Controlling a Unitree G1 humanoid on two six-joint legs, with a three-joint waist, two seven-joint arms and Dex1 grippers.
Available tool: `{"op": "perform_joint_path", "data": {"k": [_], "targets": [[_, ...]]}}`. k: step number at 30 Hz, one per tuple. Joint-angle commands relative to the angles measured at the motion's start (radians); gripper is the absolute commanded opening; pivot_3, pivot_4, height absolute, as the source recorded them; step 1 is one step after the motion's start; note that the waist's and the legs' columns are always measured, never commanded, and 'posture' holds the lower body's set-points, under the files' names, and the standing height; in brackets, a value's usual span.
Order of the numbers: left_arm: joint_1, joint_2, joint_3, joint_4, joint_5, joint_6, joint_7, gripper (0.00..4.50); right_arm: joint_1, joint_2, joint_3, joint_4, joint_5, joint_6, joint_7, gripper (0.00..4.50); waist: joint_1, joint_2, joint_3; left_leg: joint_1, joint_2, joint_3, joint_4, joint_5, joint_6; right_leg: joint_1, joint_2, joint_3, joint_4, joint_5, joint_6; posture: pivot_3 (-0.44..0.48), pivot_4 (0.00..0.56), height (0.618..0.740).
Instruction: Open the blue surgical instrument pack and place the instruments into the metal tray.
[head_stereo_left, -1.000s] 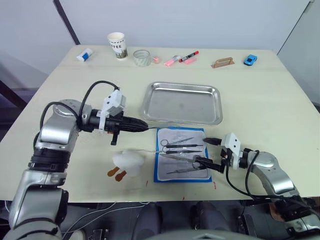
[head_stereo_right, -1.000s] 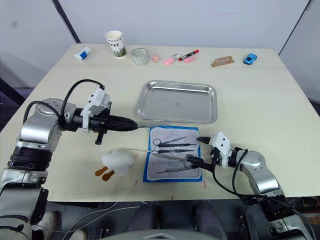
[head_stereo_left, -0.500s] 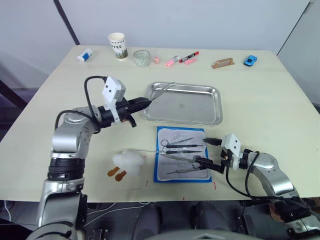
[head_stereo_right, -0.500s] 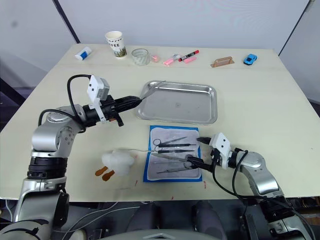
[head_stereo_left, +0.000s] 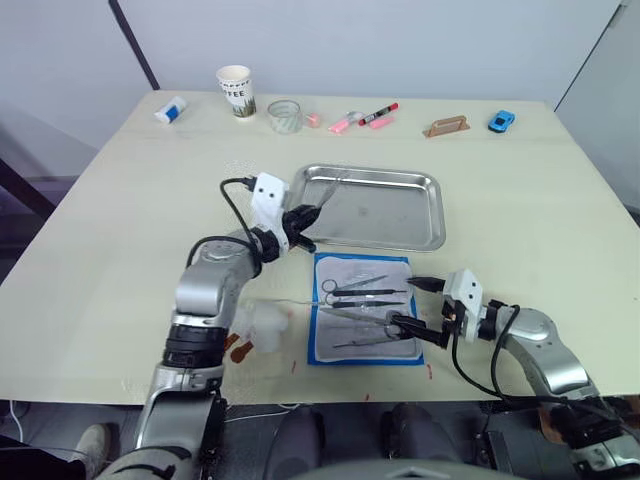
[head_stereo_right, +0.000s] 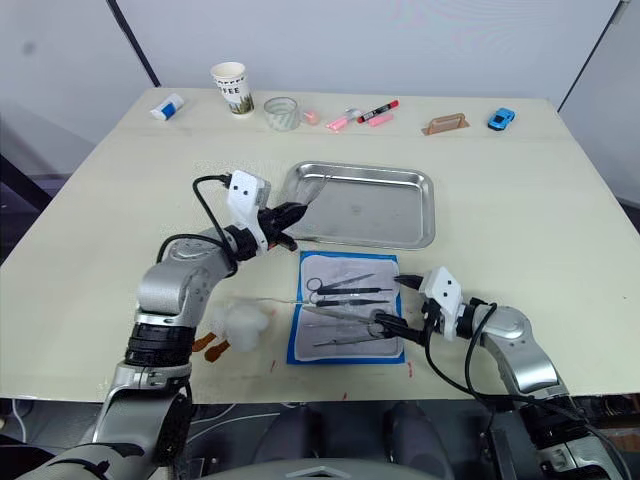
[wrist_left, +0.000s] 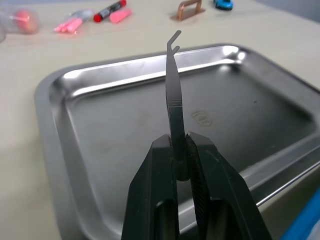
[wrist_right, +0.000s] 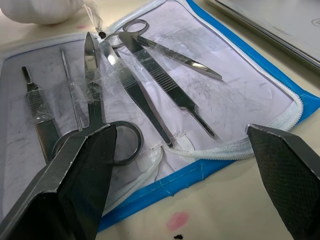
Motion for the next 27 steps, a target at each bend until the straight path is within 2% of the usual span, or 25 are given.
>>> {"op": "perform_joint_path", "data": {"k": [1, 10, 15, 23, 27], "targets": [[-0.048, -0.04, -0.005, 0.003, 0.045, 0.013, 0.1, 0.15, 0.087, -0.017, 0.076, 0.043, -0.082, 0.051, -0.007, 4.5, 0.001, 0.0, 0.0, 0.0, 0.0, 0.0, 0.0, 0.0, 0.0, 0.0, 0.0, 0.0, 0.0, 0.0, 0.0, 0.0, 0.15, 0.718], [-0.102, -0.112, -0.021, 0.057, 0.095, 0.071, 0.201, 0.15, 0.112, -0.021, 0.064, -0.036, -0.068, 0.064, -0.042, 4.5, 0.001, 0.002, 0.001, -0.001, -0.001, 0.0, -0.001, 0.0, 0.0, 0.0, -0.001, -0.001, -0.002, 0.0, 0.0, 0.0, 0.15, 0.718], [-0.117, -0.147, 0.006, 0.071, 0.104, 0.121, 0.271, 0.15, 0.124, -0.021, 0.059, -0.069, -0.062, 0.072, -0.059, 4.5, 0.001, 0.002, 0.002, -0.001, -0.001, -0.001, -0.001, 0.0, 0.0, 0.0, -0.001, -0.001, -0.002, 0.0, 0.0, 0.0, 0.15, 0.718], [-0.118, -0.14, -0.001, 0.077, 0.137, 0.142, 0.312, 0.15, 0.132, -0.028, 0.059, -0.079, -0.065, 0.073, -0.061, 4.5, 0.002, 0.002, 0.002, -0.002, -0.001, -0.001, -0.001, 0.0, 0.0, 0.0, -0.001, -0.001, -0.002, 0.0, 0.0, 0.0, 0.15, 0.718], [-0.152, -0.155, 0.008, 0.152, 0.143, 0.129, 0.325, 0.15, 0.122, -0.03, 0.057, -0.065, -0.068, 0.068, -0.059, 4.5, 0.003, 0.002, 0.002, -0.002, -0.001, -0.001, -0.001, 0.0, 0.0, 0.0, -0.001, -0.002, -0.002, 0.0, 0.0, 0.0, 0.15, 0.718]]}}
